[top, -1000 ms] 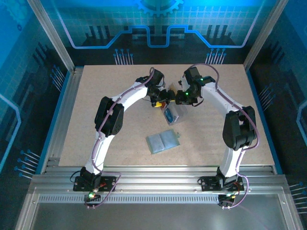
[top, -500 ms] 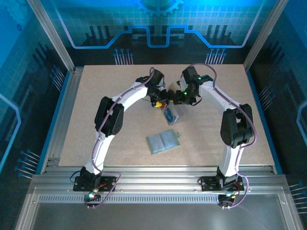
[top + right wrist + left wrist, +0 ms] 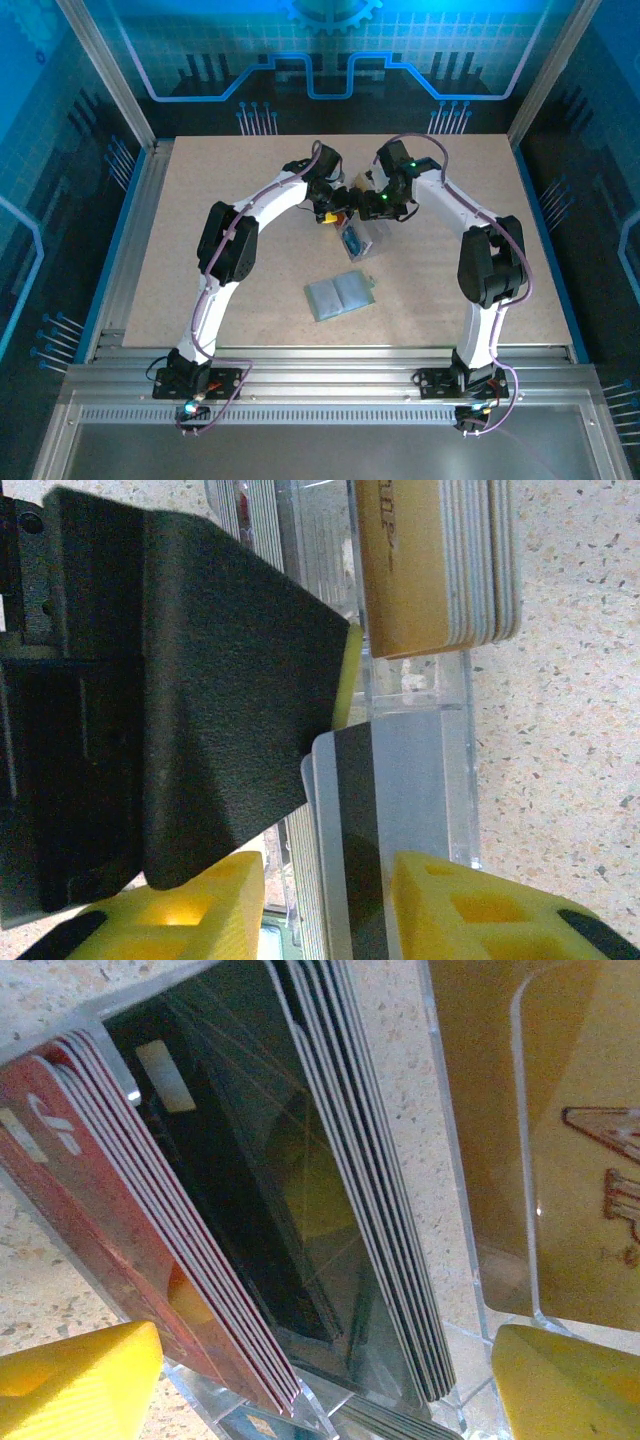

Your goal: Put the credit cards into the card holder

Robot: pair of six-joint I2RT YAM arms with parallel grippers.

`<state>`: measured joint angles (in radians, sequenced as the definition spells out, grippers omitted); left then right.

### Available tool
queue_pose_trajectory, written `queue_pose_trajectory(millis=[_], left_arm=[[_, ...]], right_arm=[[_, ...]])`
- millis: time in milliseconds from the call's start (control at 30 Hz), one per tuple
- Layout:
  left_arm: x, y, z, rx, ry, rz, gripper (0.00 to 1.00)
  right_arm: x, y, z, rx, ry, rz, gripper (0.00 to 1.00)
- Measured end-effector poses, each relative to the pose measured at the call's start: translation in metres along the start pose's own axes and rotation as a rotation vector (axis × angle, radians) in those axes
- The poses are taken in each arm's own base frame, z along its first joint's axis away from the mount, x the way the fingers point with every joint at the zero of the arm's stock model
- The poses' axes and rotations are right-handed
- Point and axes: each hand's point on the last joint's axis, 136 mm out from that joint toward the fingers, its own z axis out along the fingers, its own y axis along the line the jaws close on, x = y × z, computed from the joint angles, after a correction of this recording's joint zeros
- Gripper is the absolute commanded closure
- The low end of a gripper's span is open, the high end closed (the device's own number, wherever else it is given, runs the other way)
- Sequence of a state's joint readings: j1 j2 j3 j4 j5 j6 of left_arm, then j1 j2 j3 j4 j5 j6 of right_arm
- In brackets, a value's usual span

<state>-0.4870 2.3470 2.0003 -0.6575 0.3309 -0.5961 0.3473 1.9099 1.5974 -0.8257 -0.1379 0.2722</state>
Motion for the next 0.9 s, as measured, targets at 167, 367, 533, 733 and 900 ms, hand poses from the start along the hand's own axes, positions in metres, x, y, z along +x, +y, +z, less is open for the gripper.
queue_pose_trajectory(millis=[167,367,533,733,900], left_arm=[[-0.0002,-0.0002,0.0000,0.001,-0.001,0.000,0.13],[-0.0003,-0.0003,0.0001,0.002,-0.001,0.001,0.13],[0.0003,-0.0002,0.0006,0.003,0.001,-0.003,0.13],[0.0006,0.0002,0.0019,0.014,0.005,-0.007,0.13],[0.0005,-0.0001,0.0028,0.023,0.006,-0.006,0.13]], right_arm=[[0.0039,-0.0022,0.0025,0.027,0.016,-0.006,0.57],[0.0041,-0.0014,0.0036,0.032,0.019,-0.011,0.59],[0.0041,-0.0008,0.0035,0.026,0.020,-0.009,0.64],[0.0034,-0.0018,0.0024,0.004,0.022,0.003,0.66],[0.0032,-0.0011,0.0017,-0.016,0.024,0.010,0.66]])
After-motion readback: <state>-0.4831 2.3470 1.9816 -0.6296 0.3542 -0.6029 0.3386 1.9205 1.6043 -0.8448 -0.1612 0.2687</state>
